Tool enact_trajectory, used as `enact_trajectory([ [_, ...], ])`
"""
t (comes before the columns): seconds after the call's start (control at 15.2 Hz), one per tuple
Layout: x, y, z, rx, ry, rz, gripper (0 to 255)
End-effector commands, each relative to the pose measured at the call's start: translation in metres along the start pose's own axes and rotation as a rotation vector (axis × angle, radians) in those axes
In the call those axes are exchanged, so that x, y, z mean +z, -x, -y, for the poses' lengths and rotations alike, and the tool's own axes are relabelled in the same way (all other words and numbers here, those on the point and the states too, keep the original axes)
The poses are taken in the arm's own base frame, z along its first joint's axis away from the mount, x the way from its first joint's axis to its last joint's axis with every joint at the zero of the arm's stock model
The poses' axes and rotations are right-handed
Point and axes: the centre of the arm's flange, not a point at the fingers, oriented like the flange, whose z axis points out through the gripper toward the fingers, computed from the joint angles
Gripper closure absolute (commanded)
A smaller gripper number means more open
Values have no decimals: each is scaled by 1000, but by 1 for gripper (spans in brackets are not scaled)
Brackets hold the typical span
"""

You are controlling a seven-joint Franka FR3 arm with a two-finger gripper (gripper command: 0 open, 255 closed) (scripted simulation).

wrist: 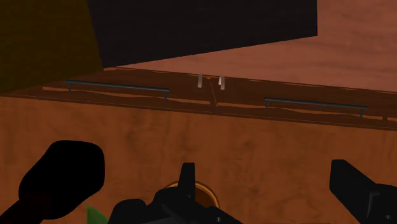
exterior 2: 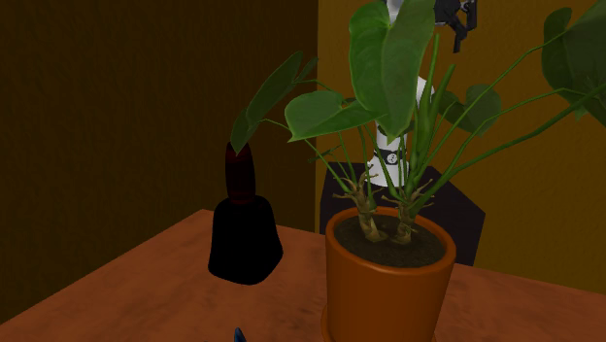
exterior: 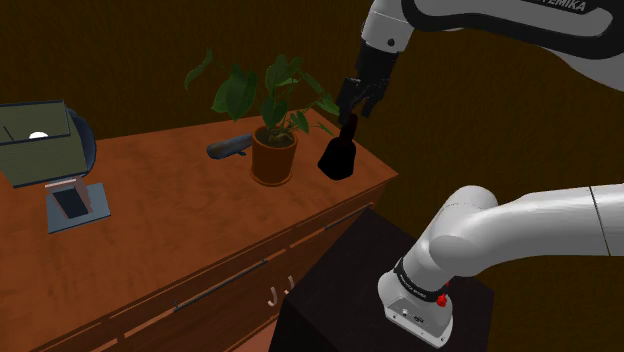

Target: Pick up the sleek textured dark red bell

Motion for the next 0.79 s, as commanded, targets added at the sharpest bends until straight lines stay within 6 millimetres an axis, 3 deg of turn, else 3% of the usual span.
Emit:
enact_trajectory([
  [0.0,0,0,0,0,0,0,0],
  [0.73,44,-60,-132,-67,-40,10,0],
])
